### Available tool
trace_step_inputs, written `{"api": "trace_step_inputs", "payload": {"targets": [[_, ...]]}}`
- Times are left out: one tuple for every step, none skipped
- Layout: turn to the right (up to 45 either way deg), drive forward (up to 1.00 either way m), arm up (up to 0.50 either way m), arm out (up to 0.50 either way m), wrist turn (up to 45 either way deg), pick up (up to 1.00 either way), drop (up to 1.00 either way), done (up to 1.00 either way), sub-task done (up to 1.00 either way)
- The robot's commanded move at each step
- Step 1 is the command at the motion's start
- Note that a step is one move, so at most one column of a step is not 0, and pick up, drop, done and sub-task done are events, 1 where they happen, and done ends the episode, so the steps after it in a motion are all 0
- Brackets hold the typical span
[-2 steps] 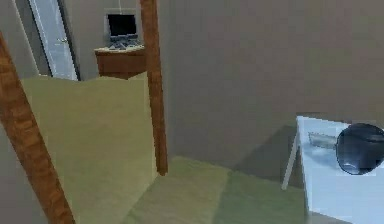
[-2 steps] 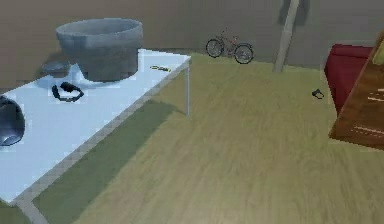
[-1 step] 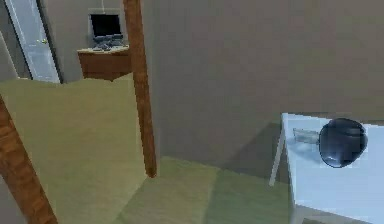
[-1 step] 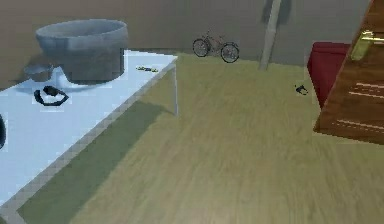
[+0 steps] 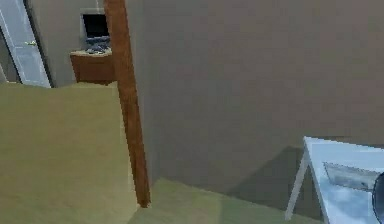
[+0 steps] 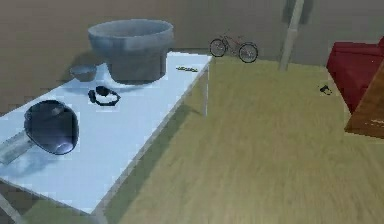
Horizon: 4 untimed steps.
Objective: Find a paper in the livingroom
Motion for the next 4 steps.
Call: {"api": "trace_step_inputs", "payload": {"targets": [[-9.0, 0.00, 0.00, 0.00, 0.0, 0.00, 0.00, 0.00, 0.00], [0.0, 0.85, 0.00, 0.00, 0.0, 0.00, 0.00, 0.00, 0.00], [-45.0, 0.00, 0.00, 0.00, 0.0, 0.00, 0.00, 0.00, 0.00], [-15.0, 0.00, 0.00, 0.00, 0.0, 0.00, 0.00, 0.00, 0.00]]}}
